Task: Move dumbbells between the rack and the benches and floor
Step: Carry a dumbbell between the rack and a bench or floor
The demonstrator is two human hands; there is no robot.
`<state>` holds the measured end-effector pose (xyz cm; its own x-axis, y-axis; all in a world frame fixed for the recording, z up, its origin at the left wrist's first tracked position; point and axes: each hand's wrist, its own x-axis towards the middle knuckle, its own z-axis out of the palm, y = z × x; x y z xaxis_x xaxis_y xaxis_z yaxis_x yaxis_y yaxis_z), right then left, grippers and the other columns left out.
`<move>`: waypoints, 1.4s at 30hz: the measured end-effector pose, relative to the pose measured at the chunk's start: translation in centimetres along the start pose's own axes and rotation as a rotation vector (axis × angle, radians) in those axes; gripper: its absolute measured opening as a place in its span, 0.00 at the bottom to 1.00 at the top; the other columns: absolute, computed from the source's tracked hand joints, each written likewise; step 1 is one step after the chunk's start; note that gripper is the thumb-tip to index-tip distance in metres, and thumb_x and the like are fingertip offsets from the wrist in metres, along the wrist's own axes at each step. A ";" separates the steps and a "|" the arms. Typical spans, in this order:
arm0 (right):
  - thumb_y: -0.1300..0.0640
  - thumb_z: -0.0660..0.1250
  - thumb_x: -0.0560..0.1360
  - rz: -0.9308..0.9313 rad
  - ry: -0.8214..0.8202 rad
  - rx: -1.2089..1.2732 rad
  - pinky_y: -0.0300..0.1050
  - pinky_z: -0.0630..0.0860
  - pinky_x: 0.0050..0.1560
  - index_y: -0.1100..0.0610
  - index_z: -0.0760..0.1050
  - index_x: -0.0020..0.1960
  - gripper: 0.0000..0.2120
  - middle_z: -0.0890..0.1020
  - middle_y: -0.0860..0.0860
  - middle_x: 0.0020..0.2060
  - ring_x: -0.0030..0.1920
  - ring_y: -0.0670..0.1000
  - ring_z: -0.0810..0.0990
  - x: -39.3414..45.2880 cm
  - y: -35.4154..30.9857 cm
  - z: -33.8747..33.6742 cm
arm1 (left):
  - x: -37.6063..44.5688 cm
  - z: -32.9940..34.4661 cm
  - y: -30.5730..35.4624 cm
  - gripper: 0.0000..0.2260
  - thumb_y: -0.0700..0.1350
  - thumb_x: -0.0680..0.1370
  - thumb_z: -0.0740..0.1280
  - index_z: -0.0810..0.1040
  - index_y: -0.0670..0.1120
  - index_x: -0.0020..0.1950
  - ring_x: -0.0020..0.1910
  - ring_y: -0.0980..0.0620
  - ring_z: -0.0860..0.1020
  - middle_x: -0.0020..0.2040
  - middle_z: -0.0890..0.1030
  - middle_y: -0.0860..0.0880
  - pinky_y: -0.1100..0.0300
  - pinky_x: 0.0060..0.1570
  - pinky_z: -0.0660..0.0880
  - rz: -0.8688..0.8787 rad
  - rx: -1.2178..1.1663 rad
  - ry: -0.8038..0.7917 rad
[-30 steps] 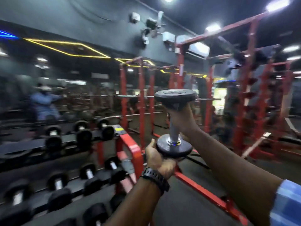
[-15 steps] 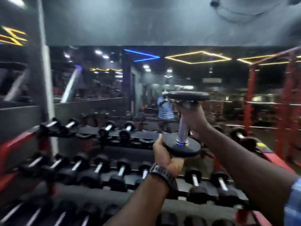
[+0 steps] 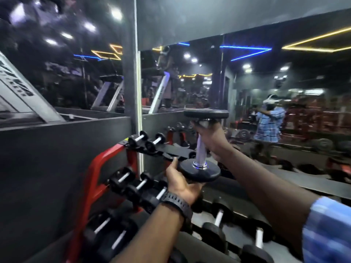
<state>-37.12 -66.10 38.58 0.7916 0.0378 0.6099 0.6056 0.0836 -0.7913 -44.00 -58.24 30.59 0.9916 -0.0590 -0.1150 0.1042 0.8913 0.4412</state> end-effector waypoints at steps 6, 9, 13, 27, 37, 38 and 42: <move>0.59 0.71 0.75 0.085 -0.087 0.022 0.39 0.72 0.38 0.67 0.80 0.54 0.13 0.83 0.60 0.40 0.36 0.47 0.76 9.5 9.0 7.6 | 10.9 -3.9 8.3 0.30 0.58 0.81 0.57 0.74 0.35 0.71 0.69 0.33 0.73 0.67 0.76 0.32 0.37 0.66 0.70 0.073 0.007 0.030; 0.59 0.71 0.75 0.087 -0.088 0.034 0.37 0.71 0.35 0.64 0.81 0.55 0.11 0.81 0.53 0.38 0.31 0.43 0.74 13.9 13.4 11.2 | 17.2 -6.1 12.4 0.30 0.58 0.81 0.56 0.73 0.34 0.70 0.66 0.33 0.75 0.65 0.77 0.31 0.40 0.56 0.76 0.066 0.025 0.052; 0.59 0.71 0.75 0.121 -0.040 0.031 0.35 0.75 0.36 0.64 0.80 0.56 0.13 0.85 0.61 0.46 0.40 0.48 0.78 19.3 18.5 15.3 | 25.3 -8.6 17.5 0.29 0.57 0.81 0.57 0.74 0.34 0.69 0.59 0.33 0.78 0.62 0.79 0.30 0.40 0.49 0.77 -0.003 0.027 0.082; 0.55 0.64 0.74 0.535 -0.046 -0.082 0.48 0.78 0.46 0.57 0.78 0.44 0.07 0.81 0.52 0.35 0.38 0.53 0.80 38.2 40.4 18.1 | 51.0 -13.8 24.5 0.08 0.36 0.75 0.57 0.74 0.35 0.41 0.43 0.36 0.77 0.44 0.78 0.36 0.40 0.43 0.78 -0.191 0.084 0.185; 0.53 0.69 0.74 0.744 0.079 -0.297 0.57 0.79 0.45 0.65 0.77 0.46 0.13 0.79 0.61 0.40 0.41 0.58 0.78 47.2 60.0 15.9 | 68.6 -18.4 25.2 0.08 0.35 0.76 0.55 0.71 0.35 0.41 0.41 0.37 0.74 0.41 0.74 0.38 0.35 0.45 0.72 -0.369 0.270 0.334; 0.47 0.72 0.68 0.765 0.113 -0.355 0.62 0.81 0.45 0.66 0.78 0.44 0.20 0.81 0.62 0.39 0.40 0.60 0.80 47.9 62.8 15.3 | 70.0 -18.9 25.2 0.08 0.35 0.77 0.55 0.71 0.35 0.41 0.41 0.38 0.74 0.41 0.74 0.38 0.35 0.45 0.72 -0.385 0.293 0.347; 0.42 0.74 0.63 0.783 0.288 -0.539 0.52 0.76 0.38 0.61 0.75 0.31 0.21 0.77 0.56 0.29 0.34 0.56 0.77 50.0 69.3 15.0 | 75.4 -20.2 25.5 0.07 0.35 0.78 0.55 0.72 0.34 0.45 0.42 0.37 0.74 0.43 0.75 0.38 0.37 0.40 0.72 -0.477 0.328 0.337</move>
<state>43.19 -43.44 14.91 0.9303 -0.3601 -0.0702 -0.1969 -0.3284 -0.9238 31.86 -30.93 15.20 0.7589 -0.2216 -0.6124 0.5956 0.6165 0.5150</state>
